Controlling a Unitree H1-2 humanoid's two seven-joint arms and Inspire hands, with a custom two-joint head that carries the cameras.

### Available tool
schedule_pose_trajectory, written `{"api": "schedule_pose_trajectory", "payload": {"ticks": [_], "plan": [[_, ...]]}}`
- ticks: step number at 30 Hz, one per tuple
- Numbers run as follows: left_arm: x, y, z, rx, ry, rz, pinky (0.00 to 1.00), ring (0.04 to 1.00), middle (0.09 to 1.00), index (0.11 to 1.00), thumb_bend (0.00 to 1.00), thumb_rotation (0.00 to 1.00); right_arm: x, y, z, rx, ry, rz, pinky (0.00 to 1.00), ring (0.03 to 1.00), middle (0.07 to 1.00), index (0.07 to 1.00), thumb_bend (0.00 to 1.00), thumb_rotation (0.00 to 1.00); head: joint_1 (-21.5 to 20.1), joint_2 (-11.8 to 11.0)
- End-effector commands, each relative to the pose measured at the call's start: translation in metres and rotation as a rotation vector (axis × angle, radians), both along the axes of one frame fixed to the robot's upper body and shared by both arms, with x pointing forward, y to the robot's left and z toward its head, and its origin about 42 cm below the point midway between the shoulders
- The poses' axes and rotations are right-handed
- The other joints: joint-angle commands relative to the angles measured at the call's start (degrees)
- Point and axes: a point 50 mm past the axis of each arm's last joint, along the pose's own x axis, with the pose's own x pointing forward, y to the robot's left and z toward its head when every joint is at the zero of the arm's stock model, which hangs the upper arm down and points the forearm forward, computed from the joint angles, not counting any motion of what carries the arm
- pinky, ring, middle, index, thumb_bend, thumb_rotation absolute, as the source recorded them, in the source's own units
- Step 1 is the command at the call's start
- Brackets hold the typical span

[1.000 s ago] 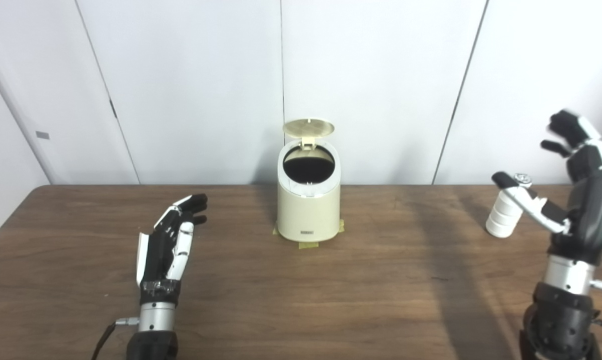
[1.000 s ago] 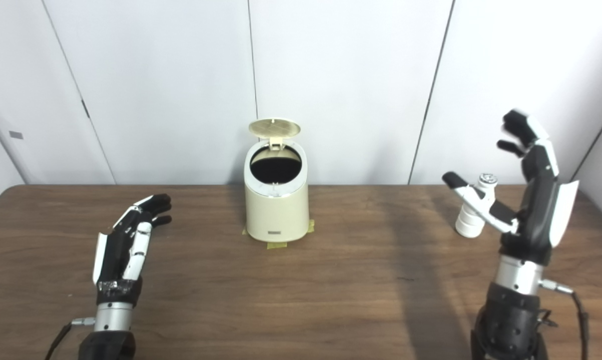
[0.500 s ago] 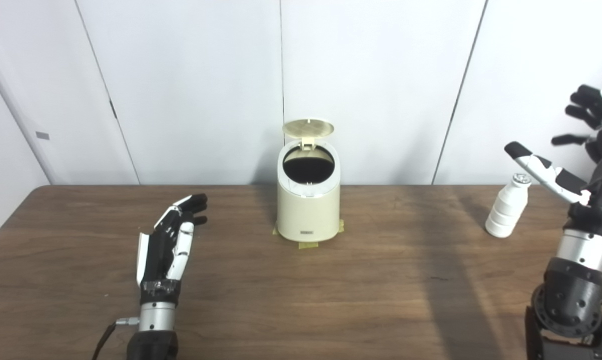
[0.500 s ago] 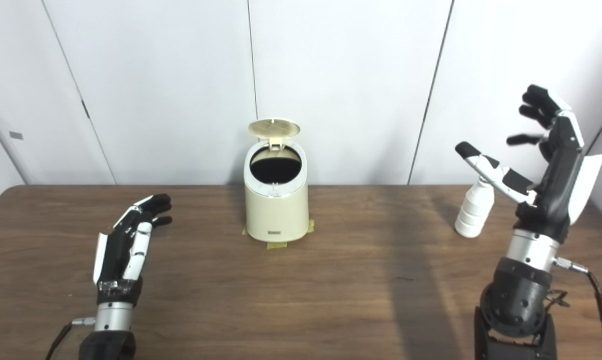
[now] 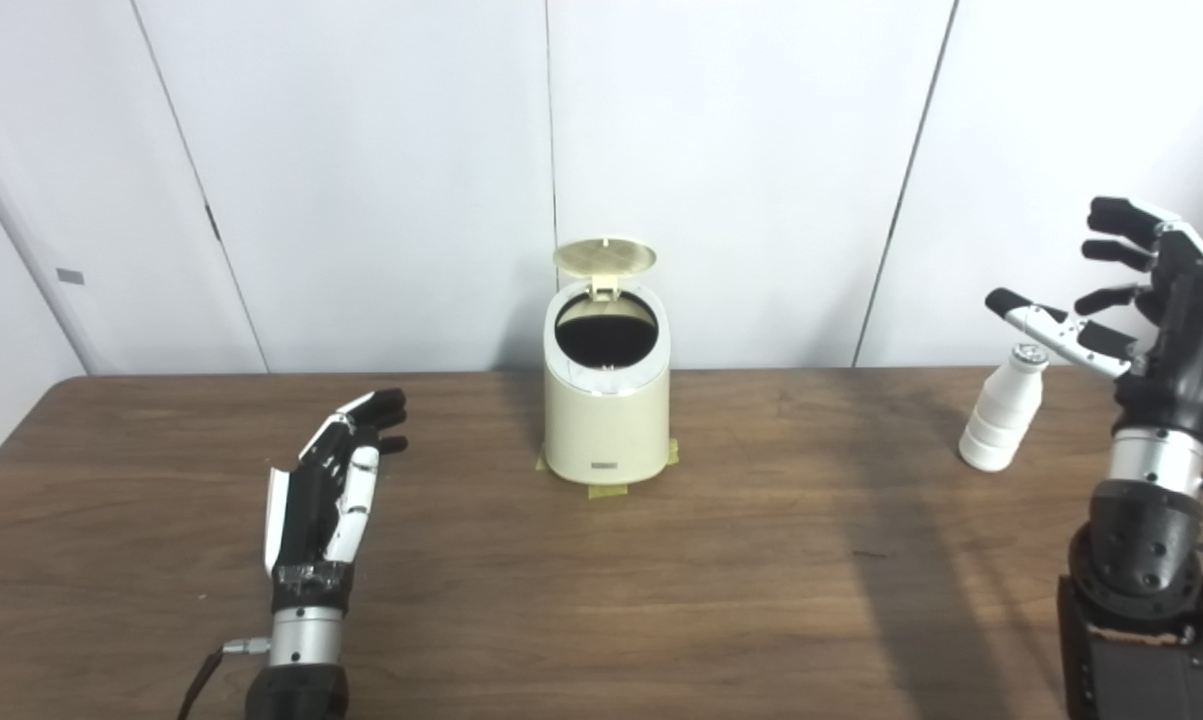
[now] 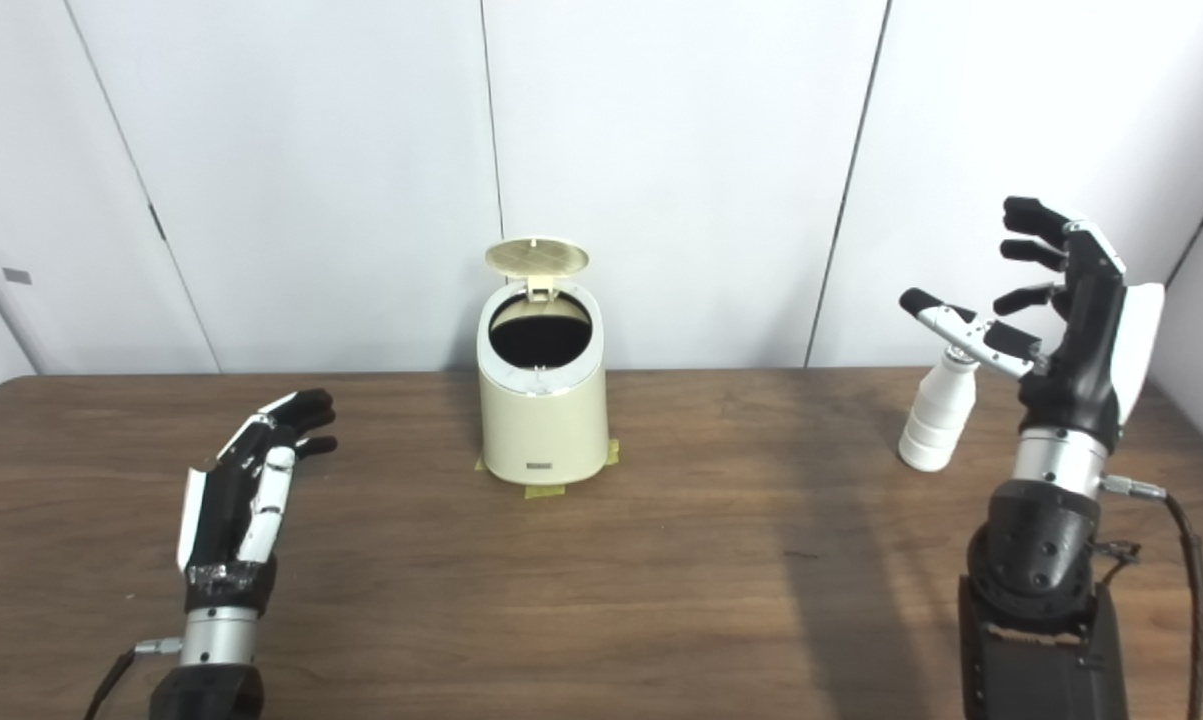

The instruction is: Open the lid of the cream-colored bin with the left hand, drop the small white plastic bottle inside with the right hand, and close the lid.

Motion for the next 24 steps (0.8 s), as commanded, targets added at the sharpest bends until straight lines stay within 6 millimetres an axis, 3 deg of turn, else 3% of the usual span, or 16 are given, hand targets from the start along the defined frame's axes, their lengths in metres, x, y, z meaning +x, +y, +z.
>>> {"api": "schedule_pose_trajectory", "payload": {"ticks": [1, 4, 9, 14, 17, 24], "plan": [[-0.017, 0.007, -0.027, 0.05, 0.068, 0.012, 0.71, 0.788, 0.791, 0.764, 0.28, 0.72, 0.005, -0.003, 0.022, -0.047, -0.049, -0.007, 0.3, 0.671, 0.721, 0.685, 0.89, 0.16, 0.12, 0.02], [-0.017, 0.007, -0.028, 0.052, 0.07, 0.017, 0.71, 0.787, 0.789, 0.764, 0.28, 0.72, 0.008, -0.008, 0.016, -0.058, -0.021, -0.016, 0.31, 0.676, 0.732, 0.688, 0.89, 0.15, 0.28, -0.05], [-0.018, 0.007, -0.027, 0.056, 0.065, 0.024, 0.7, 0.775, 0.78, 0.761, 0.28, 0.71, 0.014, -0.017, 0.007, -0.076, 0.041, -0.046, 0.41, 0.73, 0.774, 0.75, 0.89, 0.15, 0.24, -0.13], [-0.018, 0.008, -0.027, 0.062, 0.062, 0.019, 0.71, 0.785, 0.79, 0.77, 0.28, 0.73, 0.021, -0.028, -0.003, -0.076, 0.093, -0.059, 0.41, 0.67, 0.817, 0.791, 0.88, 0.18, 0.04, -0.14], [-0.019, 0.009, -0.028, 0.06, 0.067, 0.022, 0.72, 0.787, 0.789, 0.768, 0.29, 0.73, 0.027, -0.037, -0.008, -0.089, 0.109, -0.064, 0.46, 0.72, 0.808, 0.782, 0.87, 0.16, -0.01, -0.18], [-0.02, 0.01, -0.029, 0.058, 0.063, 0.023, 0.71, 0.781, 0.785, 0.764, 0.28, 0.7, 0.037, -0.046, -0.015, -0.111, 0.172, -0.099, 0.42, 0.68, 0.8, 0.801, 0.88, 0.17, -0.75, -0.16]]}}
